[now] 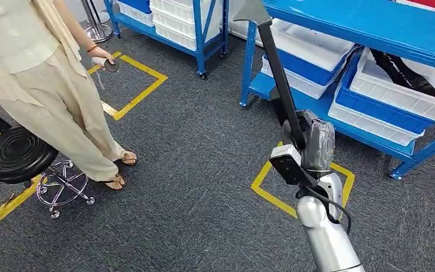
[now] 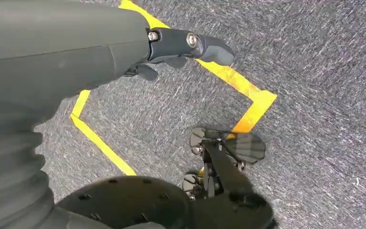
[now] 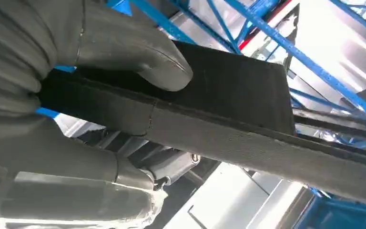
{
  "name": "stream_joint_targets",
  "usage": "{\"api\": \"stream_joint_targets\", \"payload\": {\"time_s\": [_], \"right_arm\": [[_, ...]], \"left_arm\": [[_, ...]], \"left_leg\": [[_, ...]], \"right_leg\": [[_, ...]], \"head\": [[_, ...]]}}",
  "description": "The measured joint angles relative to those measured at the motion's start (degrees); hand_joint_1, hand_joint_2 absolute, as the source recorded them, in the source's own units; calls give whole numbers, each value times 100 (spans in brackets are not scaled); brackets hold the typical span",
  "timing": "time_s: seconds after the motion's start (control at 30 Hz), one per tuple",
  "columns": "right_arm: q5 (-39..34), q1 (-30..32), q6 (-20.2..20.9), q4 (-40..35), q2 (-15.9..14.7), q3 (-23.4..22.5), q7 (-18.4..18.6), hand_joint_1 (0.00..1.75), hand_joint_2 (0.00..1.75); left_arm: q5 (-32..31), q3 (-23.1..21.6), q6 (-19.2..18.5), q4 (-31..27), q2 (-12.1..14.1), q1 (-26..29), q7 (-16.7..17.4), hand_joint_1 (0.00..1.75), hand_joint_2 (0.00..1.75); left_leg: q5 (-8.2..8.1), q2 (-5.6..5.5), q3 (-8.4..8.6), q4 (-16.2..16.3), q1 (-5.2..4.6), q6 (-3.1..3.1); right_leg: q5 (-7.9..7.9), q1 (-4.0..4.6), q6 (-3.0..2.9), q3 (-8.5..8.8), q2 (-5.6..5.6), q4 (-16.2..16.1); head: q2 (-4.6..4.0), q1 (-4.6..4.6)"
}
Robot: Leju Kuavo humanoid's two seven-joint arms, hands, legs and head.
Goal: Take the parts from the cabinet and place them on the table.
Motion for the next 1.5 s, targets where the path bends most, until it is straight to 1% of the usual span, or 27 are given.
{"api": "stream_joint_targets", "payload": {"time_s": [0.1, 0.13, 0.17, 0.23, 0.27, 0.3, 0.43, 0.47, 0.53, 0.6, 0.63, 0.67, 0.73, 0.77, 0.8, 0.93, 0.97, 1.03, 1.1, 1.17, 1.2, 1.27, 1.3, 1.33, 1.4, 1.47, 1.5], "right_arm": [[9, 33, -4, -37, -4, -4, 7, 175, 175], [11, 56, -4, -37, -2, -4, 15, 175, 175], [13, 69, -4, -37, -2, -4, 15, 175, 175], [56, 75, -4, -48, -2, -4, 33, 175, 175], [103, 74, -6, -70, -2, -7, 57, 175, 175], [159, 80, -11, -105, -2, -9, 81, 175, 175], [324, 56, -26, -133, 0, -2, 133, 175, 175], [375, 47, -33, -142, -4, -4, 142, 175, 175], [443, 23, -50, -142, -9, 0, 146, 175, 175], [533, 31, -81, -140, -9, 4, 173, 175, 175], [557, 32, -87, -138, -9, 7, 184, 175, 175], [586, 32, -103, -133, -7, 9, 186, 175, 175], [664, 26, -124, -133, -7, 11, 201, 175, 175], [693, 21, -133, -133, -7, 11, 212, 175, 175], [730, 12, -138, -131, -7, 11, 219, 175, 175], [912, -24, -168, -129, 33, 48, 245, 175, 175], [929, -51, -173, -129, 46, 55, 245, 175, 175], [951, -109, -210, -127, 105, 90, 258, 175, 175], [974, -120, -218, -103, 107, 96, 258, 175, 175], [1005, -151, -218, -46, 109, 105, 280, 175, 175], [1019, -173, -218, -26, 109, 118, 282, 175, 175], [1027, -217, -218, -2, 114, 140, 284, 175, 175], [1032, -243, -218, 2, 120, 144, 284, 175, 175], [1034, -269, -221, 2, 122, 144, 284, 175, 175], [1040, -283, -221, 15, 127, 149, 286, 175, 175], [1040, -290, -221, 29, 136, 162, 288, 175, 175], [1040, -292, -223, 31, 133, 162, 289, 175, 175]], "left_arm": [[-9, 0, 0, 0, 0, -33, 0, 0, 175], [-9, 0, -2, 0, -4, -35, 0, 0, 175], [-9, 0, 0, 0, -4, -36, 0, 0, 175], [-33, 0, 0, -2, 0, -39, 0, 0, 175], [-42, 0, 0, -2, 2, -48, 0, 0, 175], [-50, -2, -2, -2, 2, -68, 0, 0, 175], [-68, 0, -11, -2, 2, -67, -2, 0, 175], [-66, 2, -9, -2, -2, -63, -6, 0, 175], [-57, 7, 4, -2, -4, -62, -15, 0, 175], [-57, 7, 9, -2, -9, -75, -24, 0, 175], [-57, 7, 9, -2, -9, -71, -24, 0, 175], [-57, 7, 9, -2, -9, -63, -24, 0, 175], [-57, 9, 7, -2, -11, -56, -24, 0, 175], [-55, 9, 7, -2, -15, -55, -26, 0, 175], [-41, 9, 9, -2, -13, -56, -26, 0, 175], [24, 11, 24, -2, -9, 5, -44, 0, 175], [26, 11, 24, -2, -4, 23, -46, 0, 175], [28, 13, 28, 0, 20, 37, -57, 0, 175], [31, 13, 28, 0, 17, 29, -63, 0, 175], [31, 17, 26, 0, 15, 41, -68, 0, 175], [33, 20, 26, 0, 15, 47, -72, 0, 175], [37, 28, 26, 0, 17, 48, -74, 0, 175], [37, 31, 26, 0, 17, 43, -77, 0, 175], [37, 31, 26, 0, 17, 32, -79, 0, 175], [37, 33, 26, 0, 17, 36, -87, 0, 175], [37, 39, 26, 0, 17, 42, -87, 0, 175], [37, 39, 26, 0, 7, 46, -90, 0, 175]], "left_leg": [[-619, 113, -666, 1367, 75, -91], [-616, 116, -765, 1553, 97, -117], [-492, 131, -719, 1434, 122, -135], [-34, 258, -257, 536, 149, -142], [167, 466, 68, -25, 147, -123], [128, 650, 196, -284, 92, -120], [169, 369, 156, -311, 25, 30], [220, 322, 203, -370, 97, 95], [237, 234, 188, -372, 75, 165], [241, 98, 174, -370, 75, 175], [241, 28, 175, -369, 75, 174], [242, -38, 177, -366, 75, 173], [242, -197, 204, -362, 84, 167], [239, -265, 213, -353, 91, 149], [242, -326, 196, -349, 84, 103], [272, -468, 128, -342, 87, -28], [247, -481, 111, -313, 117, -44], [-34, -48, -67, 78, 87, -84], [-413, 80, -455, 875, 110, -115], [-465, 117, -640, 1235, 112, -131], [-306, 135, -543, 1040, 112, -120], [111, 252, -85, 207, 108, -71], [180, 477, 134, -207, 86, -37], [167, 461, 141, -246, 30, -25], [172, 375, 113, -243, 0, 1], [213, 261, 131, -318, -7, 98], [252, 237, 175, -365, 37, 139]], "right_leg": [[-14, 23, -43, 0, -163, 2], [-16, 22, -43, 1, -222, 2], [-20, 21, -43, 3, -271, 3], [-35, 16, -25, 17, -359, 6], [-57, 25, 10, 39, -401, 10], [-82, 90, 48, 34, -442, 30], [-106, 134, 178, 83, -659, -16], [-169, 124, 217, 12, -565, 63], [-496, 85, 128, -211, -171, 645], [-888, 66, 93, -705, -70, 1642], [-933, 72, 126, -843, -51, 1901], [-885, 69, 170, -862, -46, 1897], [-460, 26, 316, -476, -22, 1067], [-234, -7, 369, -227, 49, 527], [-129, -49, 390, -73, 272, 129], [-60, 25, 192, -45, 134, 112], [-26, -62, 136, -38, 83, 76], [-28, -27, 64, -33, 12, 75], [-40, 22, 30, -33, -108, 76], [-53, 50, 11, -32, -238, 78], [-59, 59, 7, -30, -296, 78], [-66, 65, 5, -16, -385, 78], [-72, 85, 3, -6, -428, 78], [-92, 158, 40, -28, -464, 86], [-97, 143, 61, -26, -529, 82], [-100, 157, 141, 29, -608, 40], [-159, 131, 168, -32, -420, 122]], "head": [[0, -15], [0, -13], [0, -13], [0, -15], [0, -17], [0, -24], [0, 15], [0, 29], [0, 48], [0, 61], [0, 66], [0, 55], [0, 70], [0, 72], [0, 88], [0, 68], [0, 66], [0, -9], [0, -13], [0, -15], [0, -15], [0, -15], [0, -19], [0, -11], [0, -2], [0, 2], [0, 24]]}}
